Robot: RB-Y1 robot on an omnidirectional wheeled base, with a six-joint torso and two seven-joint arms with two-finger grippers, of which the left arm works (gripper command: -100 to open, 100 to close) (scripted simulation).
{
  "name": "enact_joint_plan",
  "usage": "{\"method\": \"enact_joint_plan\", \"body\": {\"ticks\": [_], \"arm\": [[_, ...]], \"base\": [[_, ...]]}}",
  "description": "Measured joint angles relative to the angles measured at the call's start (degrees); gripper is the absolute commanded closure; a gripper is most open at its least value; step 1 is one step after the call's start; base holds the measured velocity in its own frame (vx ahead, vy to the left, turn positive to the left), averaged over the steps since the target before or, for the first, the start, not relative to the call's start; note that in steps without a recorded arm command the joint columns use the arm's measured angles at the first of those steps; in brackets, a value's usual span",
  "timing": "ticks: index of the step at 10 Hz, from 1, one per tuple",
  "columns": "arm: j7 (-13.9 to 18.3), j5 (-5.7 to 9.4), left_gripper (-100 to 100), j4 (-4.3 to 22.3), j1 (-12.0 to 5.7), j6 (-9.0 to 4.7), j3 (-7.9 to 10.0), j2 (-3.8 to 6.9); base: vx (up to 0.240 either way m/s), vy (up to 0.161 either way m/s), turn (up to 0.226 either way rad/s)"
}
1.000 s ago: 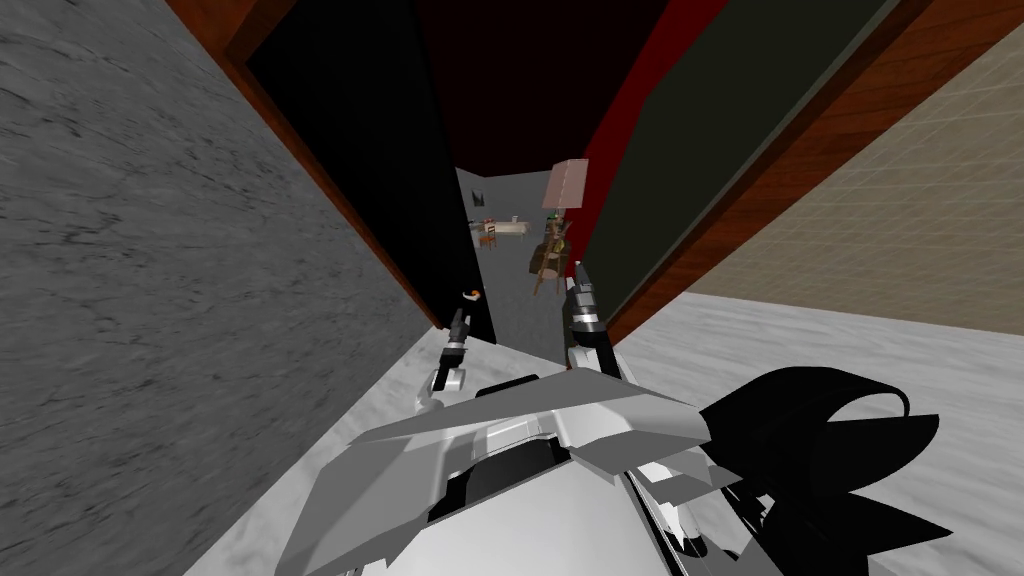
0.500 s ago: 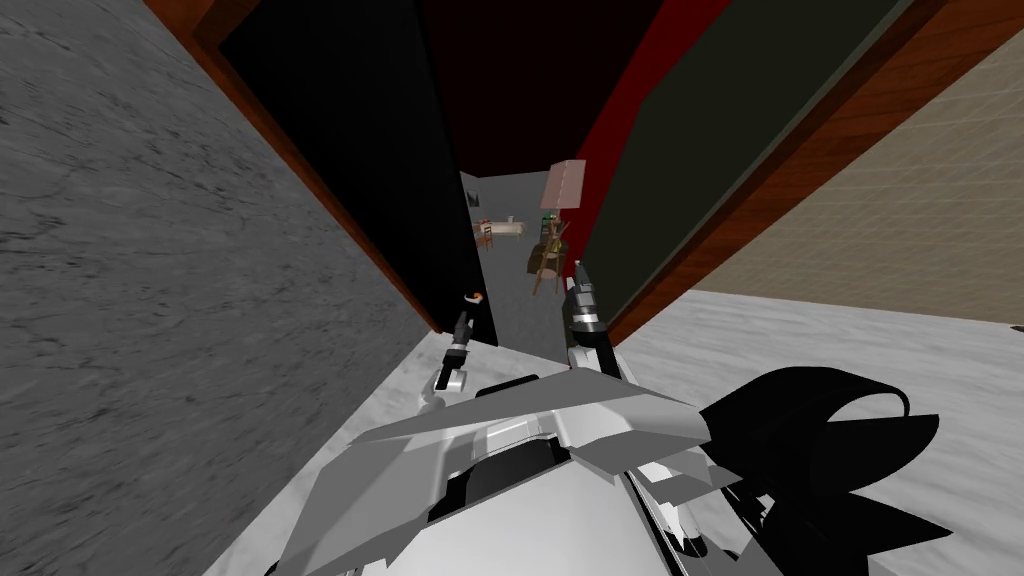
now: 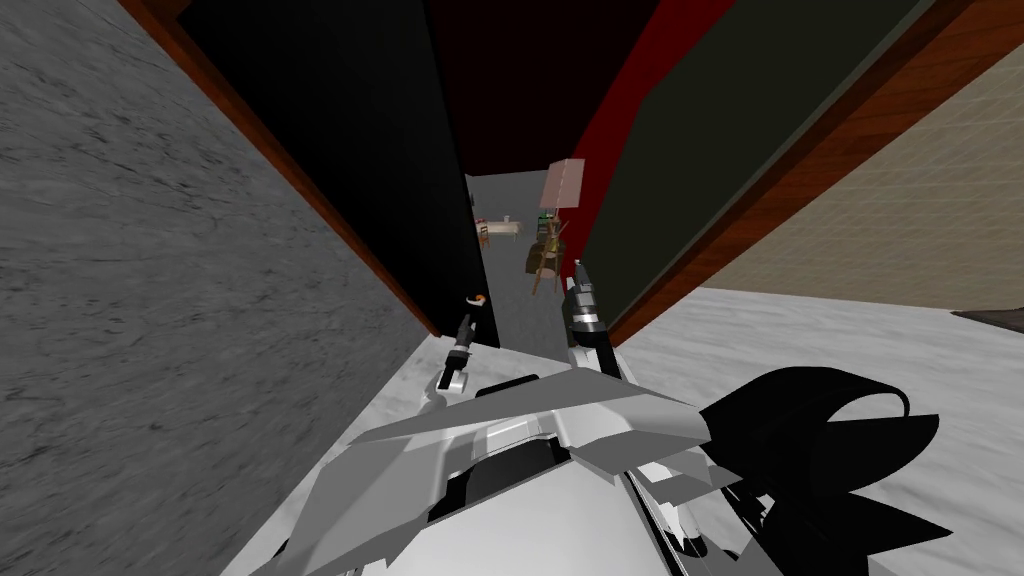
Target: Push the door open
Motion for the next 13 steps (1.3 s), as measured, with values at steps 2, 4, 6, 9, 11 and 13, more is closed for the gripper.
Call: {"method": "enact_joint_plan", "body": {"ticks": [2,4,6,9,11,13], "arm": [[0.00,-0.02,-100,2.78,-1.08,-0.36,-0.37,-0.15],[0.23,-0.03,-100,5.22,-1.82,-0.93,-0.76,0.02],[0.33,-0.06,-100,7.40,-2.58,-1.25,-1.13,-0.02],[0.46,-0.07,-100,10.63,-3.84,-1.80,-1.56,-0.05],[0.61,-0.05,-100,13.54,-5.01,-2.45,-1.84,-0.10],[0.59,-0.03,-100,17.45,-6.56,-3.37,-2.22,-0.38]], "base": [[0.048,0.098,-0.070],[0.054,0.089,-0.069],[0.047,0.072,-0.059],[0.038,0.081,-0.049],[0.056,0.093,-0.090],[0.041,0.102,-0.065]]}}
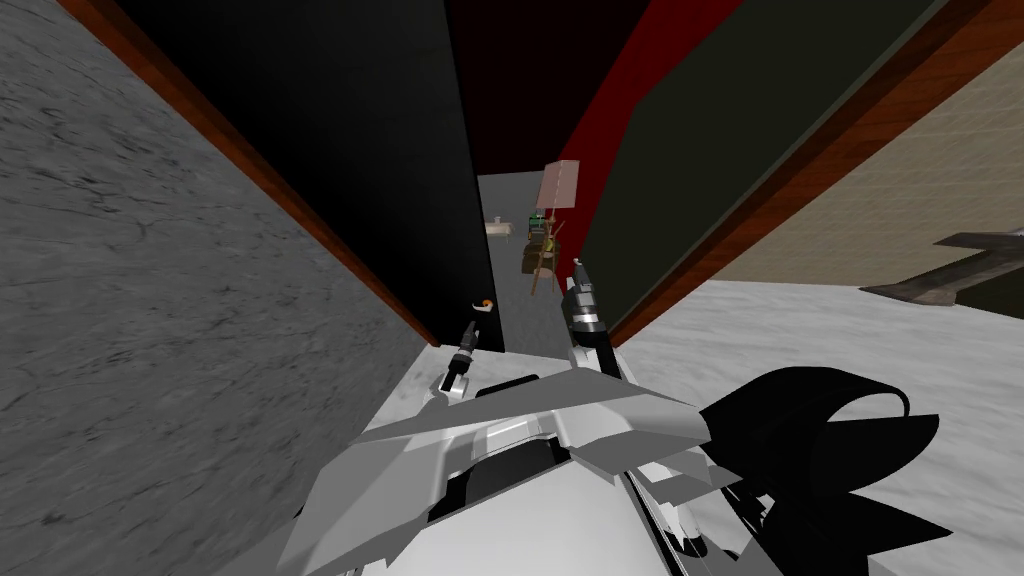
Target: Push the door open
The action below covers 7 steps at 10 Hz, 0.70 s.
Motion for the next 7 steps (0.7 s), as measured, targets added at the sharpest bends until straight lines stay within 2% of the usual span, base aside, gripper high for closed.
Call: {"method": "enact_joint_plan", "body": {"ticks": [4,7], "arm": [[-0.23,0.12,-100,0.55,0.22,-0.49,0.17,0.01],[-0.57,0.27,-100,0.76,0.75,-1.10,0.42,-0.07]], "base": [[0.159,-0.050,-0.024],[0.226,-0.055,-0.027]]}}
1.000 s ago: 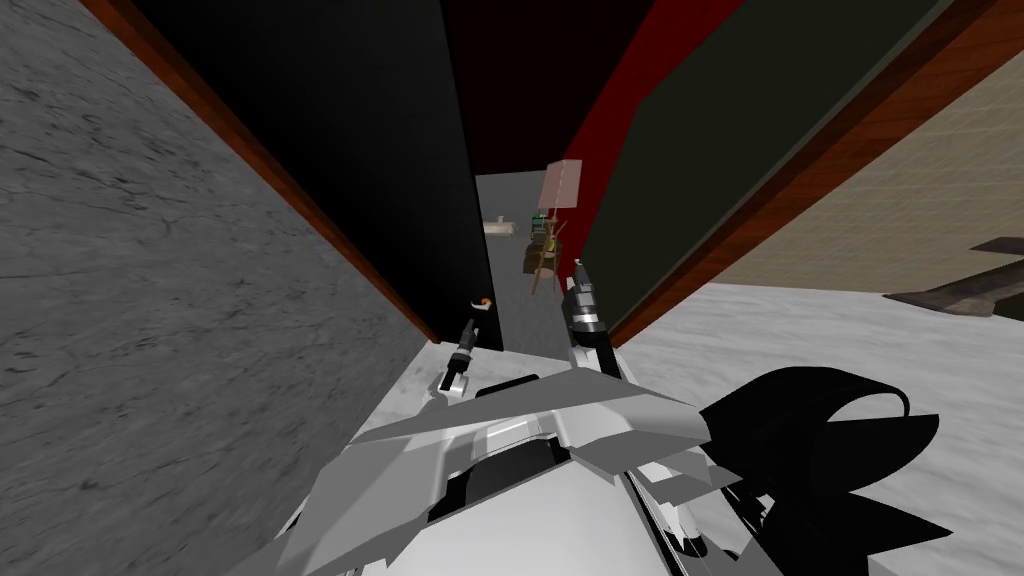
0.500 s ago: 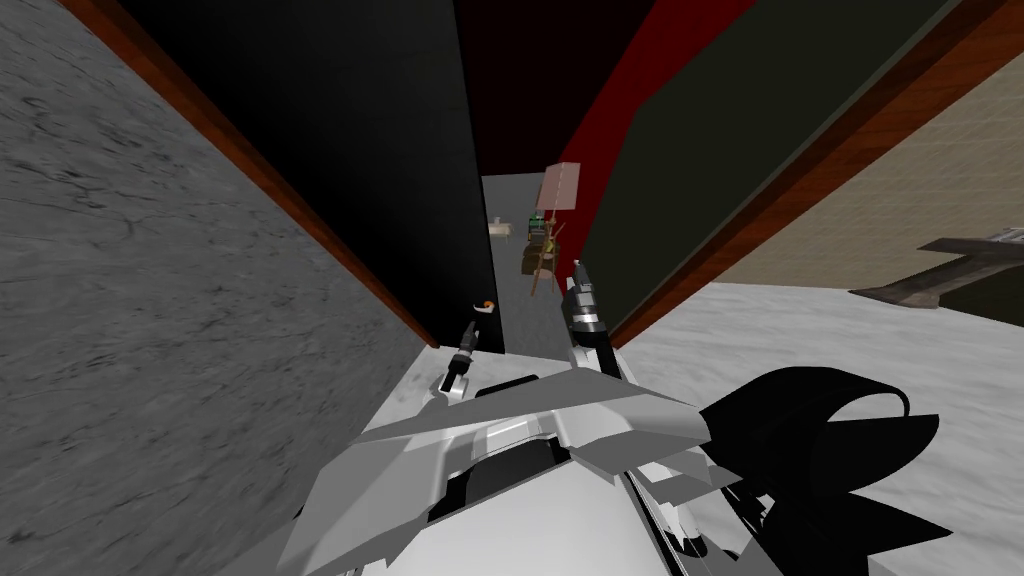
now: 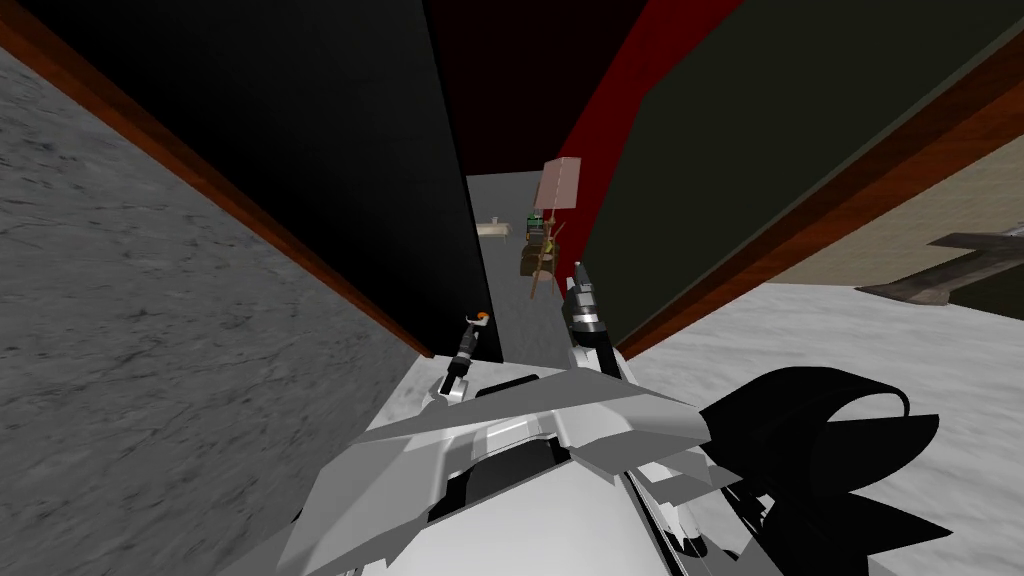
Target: Push the door open
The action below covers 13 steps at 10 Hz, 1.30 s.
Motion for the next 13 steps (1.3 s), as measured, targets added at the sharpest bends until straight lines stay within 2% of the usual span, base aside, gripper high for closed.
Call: {"method": "enact_joint_plan", "body": {"ticks": [3,4,9,13], "arm": [[-0.38,0.15,-100,0.21,0.52,-0.60,0.26,-0.20],[-0.40,0.16,100,0.21,0.52,-0.65,0.27,-0.21],[-0.40,0.18,100,0.15,0.32,-0.46,0.33,-0.16],[-0.92,0.57,100,-0.13,1.21,0.56,1.14,-0.24]], "base": [[0.148,-0.033,-0.019],[-0.007,0.000,0.004],[-0.008,0.002,-0.004],[0.148,-0.070,0.029]]}}
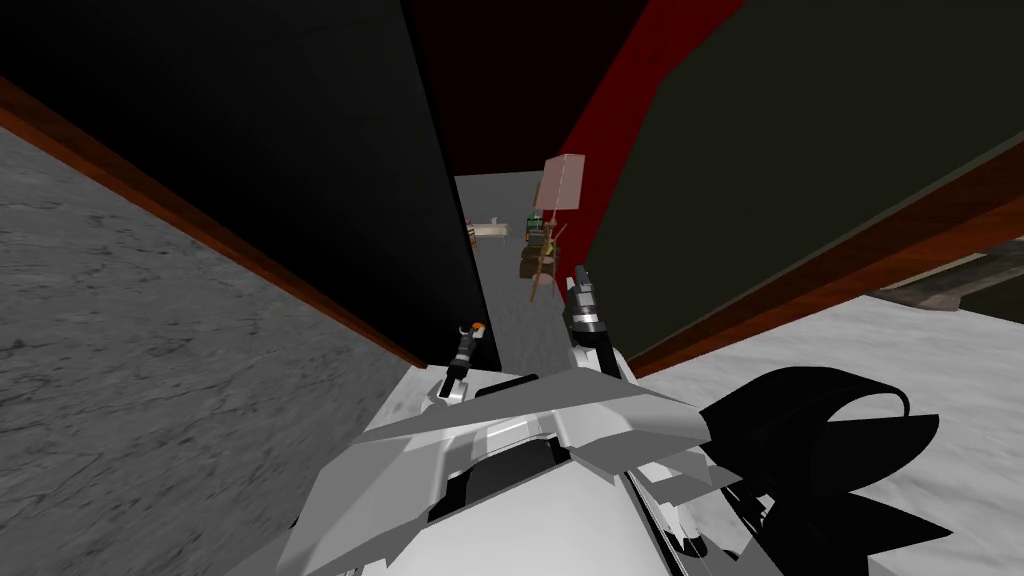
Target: Push the door open
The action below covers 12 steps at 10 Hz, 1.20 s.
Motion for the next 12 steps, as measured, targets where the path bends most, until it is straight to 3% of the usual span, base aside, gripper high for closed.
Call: {"method": "enact_joint_plan", "body": {"ticks": [4,5,6,8,9,11,12], "arm": [[-1.16,1.17,100,3.16,-2.02,-1.39,2.31,-0.41],[-1.25,1.24,100,1.84,-1.30,-1.00,2.50,-0.15],[-1.68,1.69,100,3.59,-2.22,-1.59,3.37,-0.40],[-2.30,1.91,100,1.70,-1.24,-0.58,3.92,-0.39],[-2.48,2.27,100,2.74,-1.74,-0.72,4.60,-0.31],[-3.05,2.74,100,0.49,-0.49,0.85,5.64,-0.18],[-3.32,3.08,100,0.92,-0.72,0.90,6.31,-0.09]], "base": [[0.154,-0.090,0.030],[0.131,-0.073,0.068],[0.125,-0.090,0.029],[0.096,-0.065,0.036],[0.114,-0.092,0.029],[0.144,-0.104,0.061],[0.152,-0.119,0.043]]}}
